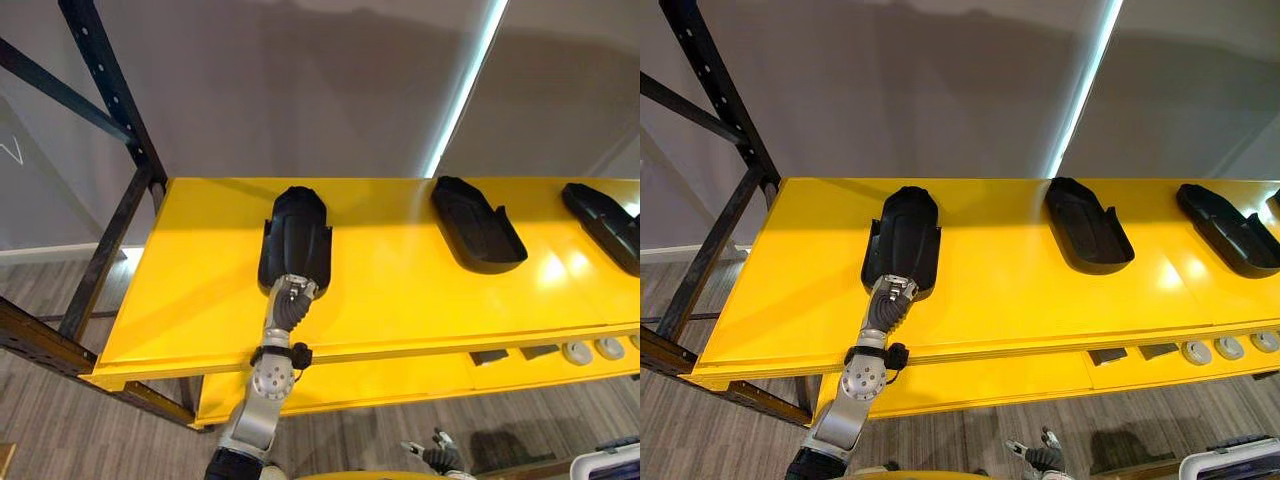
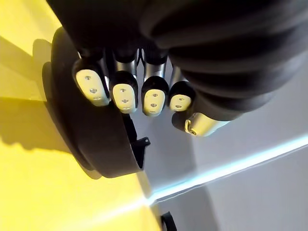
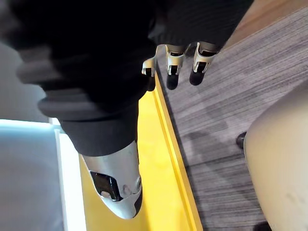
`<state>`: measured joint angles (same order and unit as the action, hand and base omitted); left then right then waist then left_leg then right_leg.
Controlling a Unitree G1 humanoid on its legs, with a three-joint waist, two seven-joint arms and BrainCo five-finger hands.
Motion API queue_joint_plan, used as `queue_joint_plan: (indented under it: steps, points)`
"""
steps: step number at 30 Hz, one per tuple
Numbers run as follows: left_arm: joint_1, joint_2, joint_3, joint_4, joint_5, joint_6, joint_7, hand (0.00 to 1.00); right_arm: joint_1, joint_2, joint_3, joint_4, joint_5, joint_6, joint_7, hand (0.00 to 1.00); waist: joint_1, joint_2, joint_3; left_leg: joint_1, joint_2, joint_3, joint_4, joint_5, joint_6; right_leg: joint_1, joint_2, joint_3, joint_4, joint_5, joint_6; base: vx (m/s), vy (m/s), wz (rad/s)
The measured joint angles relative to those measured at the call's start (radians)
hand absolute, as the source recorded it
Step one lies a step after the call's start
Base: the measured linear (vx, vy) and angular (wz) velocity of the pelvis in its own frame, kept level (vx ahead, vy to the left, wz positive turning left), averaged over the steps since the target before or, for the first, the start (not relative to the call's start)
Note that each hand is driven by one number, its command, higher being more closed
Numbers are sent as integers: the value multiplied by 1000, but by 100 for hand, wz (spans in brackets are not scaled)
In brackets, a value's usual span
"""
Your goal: Walk over and take plastic housings, then place them on the shelf
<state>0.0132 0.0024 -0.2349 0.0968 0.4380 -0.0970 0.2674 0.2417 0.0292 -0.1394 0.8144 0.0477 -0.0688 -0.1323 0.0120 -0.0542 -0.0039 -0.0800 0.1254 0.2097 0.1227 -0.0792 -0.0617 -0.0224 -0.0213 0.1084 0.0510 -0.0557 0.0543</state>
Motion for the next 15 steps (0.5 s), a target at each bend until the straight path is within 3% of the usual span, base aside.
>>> queue_joint_plan:
  steps: [8, 15]
  points:
    - [-41, 4, 1, 128, 5, 17, -1, 100, -22, 0, -10, 35, -1, 0, -1, 0, -26, -1, -1, 79, -23, 11, -190, 108, -1, -2, 2, 3, -26, 16, 1, -11, -13, -1]
    - [-42, 24, 4, 131, 4, 5, 2, 100, -37, 0, -11, 49, -2, 0, -1, 0, -30, -3, -2, 93, -43, 9, -216, 120, 5, 3, -3, 5, -45, 20, 6, -2, 1, -2]
